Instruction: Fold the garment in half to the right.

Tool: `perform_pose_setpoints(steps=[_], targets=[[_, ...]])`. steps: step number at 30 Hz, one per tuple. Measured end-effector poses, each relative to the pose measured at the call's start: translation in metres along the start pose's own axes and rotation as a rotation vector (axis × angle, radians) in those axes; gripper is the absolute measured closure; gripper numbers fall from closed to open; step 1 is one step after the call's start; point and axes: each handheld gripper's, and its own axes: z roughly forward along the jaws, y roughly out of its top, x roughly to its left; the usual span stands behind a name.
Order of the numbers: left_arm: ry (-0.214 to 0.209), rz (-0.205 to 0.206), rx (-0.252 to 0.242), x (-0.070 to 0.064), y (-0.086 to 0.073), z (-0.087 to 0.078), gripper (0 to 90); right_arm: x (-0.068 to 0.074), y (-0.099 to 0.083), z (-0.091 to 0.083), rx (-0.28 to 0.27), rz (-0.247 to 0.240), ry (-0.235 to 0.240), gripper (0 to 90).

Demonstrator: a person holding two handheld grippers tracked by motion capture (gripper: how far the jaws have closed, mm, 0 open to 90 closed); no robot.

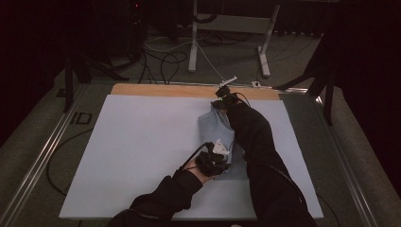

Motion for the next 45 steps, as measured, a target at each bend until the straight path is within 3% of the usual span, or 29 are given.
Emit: perform_pose_setpoints(steps=[8,10,11,12,14,19,21,27,33,35,38,40,45], targets=[[0.002,0.005,0.014,-0.003,0.001,0.009,87.4,-0.01,-0.011,0.001,0.004,0.048,-0.005,83.5],[0.003,0.017,0.026,-0.004,0.002,0.012,87.3,-0.012,-0.011,-0.003,0.004,0.059,-0.002,74.5],[0.002,0.021,0.035,-0.004,0.002,0.013,87.3,-0.012,-0.011,-0.003,0.004,0.059,-0.002,74.5],[0.0,0.023,0.042,-0.004,0.002,0.015,87.3,-0.015,-0.011,-0.006,0.004,0.065,-0.001,64.9],[-0.003,0.027,0.052,-0.005,0.002,0.018,87.3,-0.015,-0.011,-0.008,0.013,0.064,-0.01,60.7],[-0.013,0.022,0.059,-0.007,0.003,0.024,86.8,-0.021,-0.017,-0.021,0.009,0.079,-0.007,36.7],[-0.017,0.029,0.066,-0.009,0.005,0.026,86.8,-0.021,-0.018,-0.023,0.009,0.082,-0.021,35.8],[-0.043,-0.007,0.075,-0.01,0.013,0.032,86.5,-0.025,-0.023,-0.034,-0.011,0.105,-0.017,31.5],[-0.034,0.022,0.103,-0.018,0.022,0.038,86.7,-0.026,-0.027,-0.038,-0.021,0.122,-0.023,31.5],[-0.039,0.013,0.102,-0.019,0.023,0.041,86.2,-0.026,-0.028,-0.038,-0.027,0.121,-0.022,31.5],[-0.086,0.01,0.108,-0.018,0.023,0.046,78.1,-0.025,-0.029,-0.039,-0.03,0.121,-0.007,28.8],[-0.094,0.02,0.111,-0.021,0.021,0.049,74.0,-0.024,-0.029,-0.039,-0.04,0.127,0.003,26.5],[-0.139,0.017,0.117,-0.025,0.018,0.053,69.3,-0.024,-0.029,-0.04,-0.044,0.136,0.017,20.0]])
